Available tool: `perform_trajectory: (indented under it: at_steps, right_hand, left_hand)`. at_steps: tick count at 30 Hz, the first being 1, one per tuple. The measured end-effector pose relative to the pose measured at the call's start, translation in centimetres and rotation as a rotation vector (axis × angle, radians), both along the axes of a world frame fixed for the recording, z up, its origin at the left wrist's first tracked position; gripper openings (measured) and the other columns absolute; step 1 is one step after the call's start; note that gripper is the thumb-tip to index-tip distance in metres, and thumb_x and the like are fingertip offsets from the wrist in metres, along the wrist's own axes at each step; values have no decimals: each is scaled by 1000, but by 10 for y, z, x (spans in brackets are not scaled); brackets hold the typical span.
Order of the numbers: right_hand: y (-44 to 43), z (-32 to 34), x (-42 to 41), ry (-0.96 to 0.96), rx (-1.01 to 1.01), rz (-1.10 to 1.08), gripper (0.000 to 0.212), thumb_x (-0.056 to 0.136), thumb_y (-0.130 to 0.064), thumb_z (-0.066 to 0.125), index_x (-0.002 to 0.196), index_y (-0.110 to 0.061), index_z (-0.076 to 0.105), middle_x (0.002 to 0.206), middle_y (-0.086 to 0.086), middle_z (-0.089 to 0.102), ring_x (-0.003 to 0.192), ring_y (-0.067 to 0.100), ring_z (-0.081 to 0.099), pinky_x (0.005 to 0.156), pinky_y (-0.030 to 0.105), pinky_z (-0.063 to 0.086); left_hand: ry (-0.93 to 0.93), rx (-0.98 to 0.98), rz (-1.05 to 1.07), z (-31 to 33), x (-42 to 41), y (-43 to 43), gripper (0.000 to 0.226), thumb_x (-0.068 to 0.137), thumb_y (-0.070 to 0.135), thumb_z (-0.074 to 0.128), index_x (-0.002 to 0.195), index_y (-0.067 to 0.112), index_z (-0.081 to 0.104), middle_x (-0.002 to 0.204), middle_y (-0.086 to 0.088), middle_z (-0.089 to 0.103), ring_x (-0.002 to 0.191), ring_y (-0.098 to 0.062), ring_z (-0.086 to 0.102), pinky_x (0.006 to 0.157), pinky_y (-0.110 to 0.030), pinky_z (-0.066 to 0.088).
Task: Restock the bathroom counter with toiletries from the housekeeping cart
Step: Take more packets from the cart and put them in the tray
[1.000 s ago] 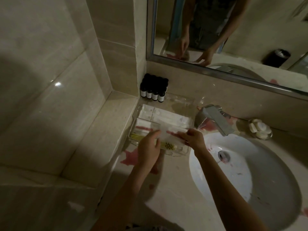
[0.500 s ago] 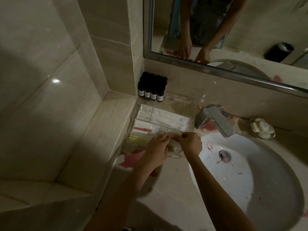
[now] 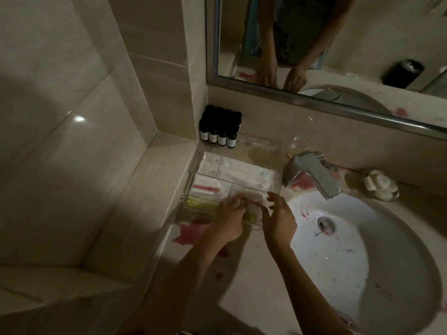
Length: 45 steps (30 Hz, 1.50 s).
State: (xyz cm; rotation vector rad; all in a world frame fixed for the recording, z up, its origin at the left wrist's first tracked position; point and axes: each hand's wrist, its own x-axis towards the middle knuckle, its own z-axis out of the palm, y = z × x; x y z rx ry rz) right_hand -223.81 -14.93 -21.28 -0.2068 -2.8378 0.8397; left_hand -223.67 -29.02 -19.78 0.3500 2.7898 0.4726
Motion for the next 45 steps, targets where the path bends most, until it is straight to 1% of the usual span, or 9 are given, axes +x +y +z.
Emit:
perform_trajectory:
  at_steps: [5,8,11,16,25,33,36,41,45]
  right_hand:
    - [0,-10,7,101,143,379,29,87,-17,62,116,-20,67,123,4,66,109,23,64,83,37,57]
    - [0,-27,6,-23,221,428,41,91,-13,58,130,-24,60,139,1,56,129,21,52,113,44,33]
    - [1,-34,4,-45,270,449,50,89,-6,63,135,-25,55,145,1,49,135,23,45,114,41,23]
    - [2,-25,-6,-19,201,462,42,85,-13,68,123,-29,60,138,-3,49,132,19,44,103,37,47]
    - [5,-28,-11,-81,272,502,37,93,-21,50,130,-24,58,143,4,51,139,22,39,118,46,26]
    - [1,-9,-8,-131,233,507,38,97,-15,49,132,-26,57,148,0,46,144,17,30,114,30,4]
    - [4,9,-10,-205,245,548,42,99,-15,44,138,-28,50,153,-2,38,145,14,27,117,26,8]
    - [13,31,-1,-325,64,470,41,98,-17,51,138,-25,50,146,0,46,132,20,45,104,28,37]
    - [26,46,9,-249,-122,339,31,96,-21,56,127,-20,61,130,-2,62,119,16,57,95,23,40]
  left_hand:
    - [-5,16,21,2,5,0,64,96,12,47,152,18,18,162,-8,-6,148,-27,0,120,-39,3]
    - [2,34,28,-1,4,1,69,94,8,49,153,20,15,162,-7,-7,149,-27,-2,120,-38,3]
    - [1,35,37,-4,3,2,70,93,9,50,152,21,17,162,-7,-5,149,-26,-1,119,-38,3]
    - [-22,27,56,-5,1,2,70,92,14,52,152,14,15,161,-9,-1,148,-27,5,119,-38,6]
    - [-74,48,106,-6,-1,3,71,95,21,51,153,11,12,161,-13,-9,148,-28,7,119,-38,13]
    - [-81,12,96,-5,-3,7,76,88,32,57,152,19,17,161,-13,-5,147,-30,8,118,-42,17]
    - [-63,-11,93,-5,1,6,77,89,34,58,152,21,15,161,-13,-7,147,-30,8,118,-43,18]
    - [-15,232,164,16,15,5,43,89,22,59,132,21,52,139,0,50,126,-18,48,105,-34,41]
    - [110,296,291,39,30,6,34,94,21,55,128,22,57,118,3,64,103,-12,60,85,-25,48]
